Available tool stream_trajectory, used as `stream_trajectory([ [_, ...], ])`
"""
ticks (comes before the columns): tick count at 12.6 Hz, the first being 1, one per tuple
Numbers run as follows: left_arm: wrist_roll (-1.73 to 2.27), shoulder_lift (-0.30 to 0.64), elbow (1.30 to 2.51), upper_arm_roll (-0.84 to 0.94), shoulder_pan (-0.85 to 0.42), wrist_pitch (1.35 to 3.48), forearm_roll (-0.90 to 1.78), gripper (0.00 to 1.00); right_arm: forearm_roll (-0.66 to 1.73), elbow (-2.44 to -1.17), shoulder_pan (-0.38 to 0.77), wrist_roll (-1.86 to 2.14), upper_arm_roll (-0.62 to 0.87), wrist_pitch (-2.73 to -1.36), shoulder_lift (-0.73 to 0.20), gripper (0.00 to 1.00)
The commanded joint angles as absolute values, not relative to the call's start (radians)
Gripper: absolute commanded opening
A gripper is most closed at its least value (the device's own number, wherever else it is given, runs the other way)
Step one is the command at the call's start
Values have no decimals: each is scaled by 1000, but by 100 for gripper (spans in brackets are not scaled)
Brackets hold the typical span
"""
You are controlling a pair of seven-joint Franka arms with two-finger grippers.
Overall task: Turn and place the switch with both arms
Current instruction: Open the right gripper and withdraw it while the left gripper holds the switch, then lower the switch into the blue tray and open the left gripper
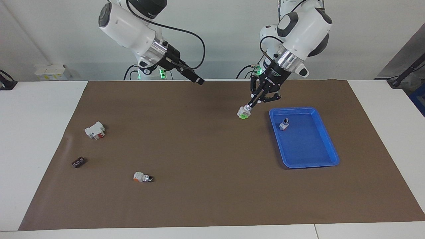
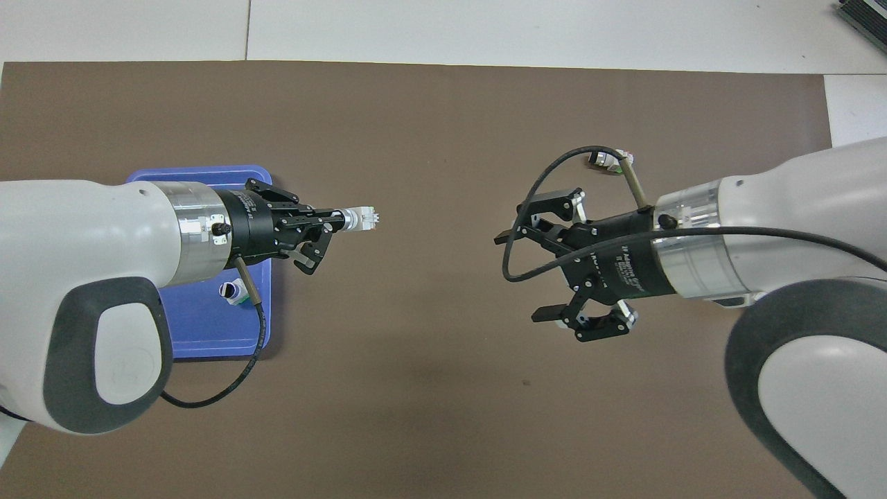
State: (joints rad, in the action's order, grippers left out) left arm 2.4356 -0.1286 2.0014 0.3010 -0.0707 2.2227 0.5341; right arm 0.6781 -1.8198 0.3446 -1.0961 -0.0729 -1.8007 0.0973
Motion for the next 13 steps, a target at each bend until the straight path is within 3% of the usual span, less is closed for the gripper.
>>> stream_trajectory([
  [1,2366,-207,2120,305,-20,2246,488,0,475,-1804,261,-880,-66,-1753,138,100],
  [3,2306,-235,2172,304,-5,2241,402,0,234,-1787,227,-659,-64,-1743,140,100],
  [7,2079,-305,2288,304,66,2221,275,0,-3,-1760,173,-247,-64,-1764,129,100],
  [10,1880,-322,2316,301,139,2185,224,0,-5,-1604,103,-175,-68,-1631,39,100],
  [13,1717,-333,2344,298,222,2175,175,0,-5,-1650,52,-170,-57,-1621,49,100],
])
